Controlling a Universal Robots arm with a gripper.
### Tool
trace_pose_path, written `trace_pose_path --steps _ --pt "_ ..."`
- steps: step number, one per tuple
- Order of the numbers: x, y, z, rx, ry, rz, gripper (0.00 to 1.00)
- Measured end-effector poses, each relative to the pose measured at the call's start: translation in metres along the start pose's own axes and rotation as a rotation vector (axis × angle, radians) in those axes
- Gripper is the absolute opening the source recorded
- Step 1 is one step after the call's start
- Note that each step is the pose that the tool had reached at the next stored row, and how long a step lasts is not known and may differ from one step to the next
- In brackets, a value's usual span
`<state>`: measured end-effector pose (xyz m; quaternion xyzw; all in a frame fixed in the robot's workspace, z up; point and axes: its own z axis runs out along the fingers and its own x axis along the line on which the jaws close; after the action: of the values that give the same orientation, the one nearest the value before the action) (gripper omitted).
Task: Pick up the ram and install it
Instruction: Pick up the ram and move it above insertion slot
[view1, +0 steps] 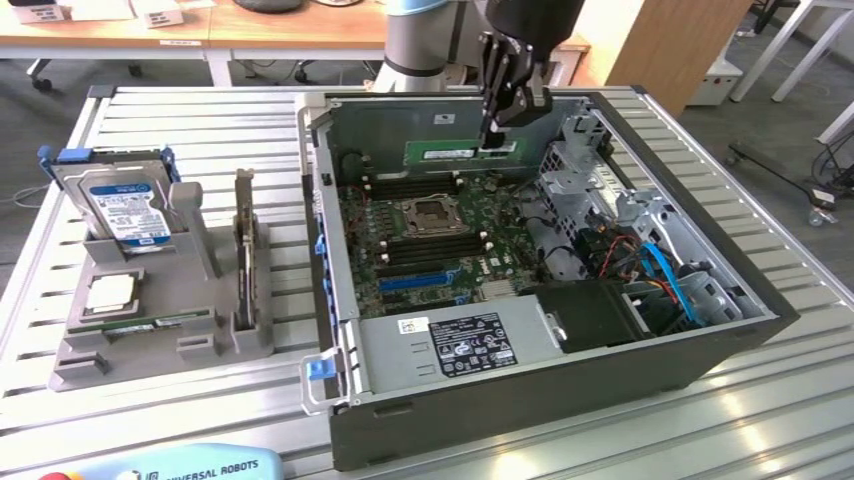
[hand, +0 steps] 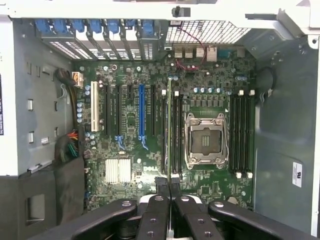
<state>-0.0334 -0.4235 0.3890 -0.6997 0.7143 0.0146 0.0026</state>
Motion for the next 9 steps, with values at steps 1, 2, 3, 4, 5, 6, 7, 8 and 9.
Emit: trace_pose_path --steps 1,2,3,4,5,6,7,8,9 --pt "0.0 0.0 0.0017 0.0001 0.0 0.0 0.11" --pt "0.0 0.0 0.0032 0.0 0.0 0.0 0.11" --pt "0.0 0.0 0.0049 0.0001 -0.0001 0.0 0.11" --pt "0.0 -0.0001 0.0066 0.0001 -0.0002 0.0 0.11" --pt "0.0 -0.0001 0.0081 0.0001 -0.0001 0.0 0.11" --pt "0.0 -0.0001 0.0097 0.0001 -0.0002 0.0 0.11" --pt "0.0 -0.0002 0.0112 0.0001 -0.0002 0.0 0.11" --pt "0.0 -0.0002 0.0126 0.0001 -0.0002 0.0 0.11" --pt "0.0 -0.0002 0.014 0.0001 -0.0002 0.0 0.11"
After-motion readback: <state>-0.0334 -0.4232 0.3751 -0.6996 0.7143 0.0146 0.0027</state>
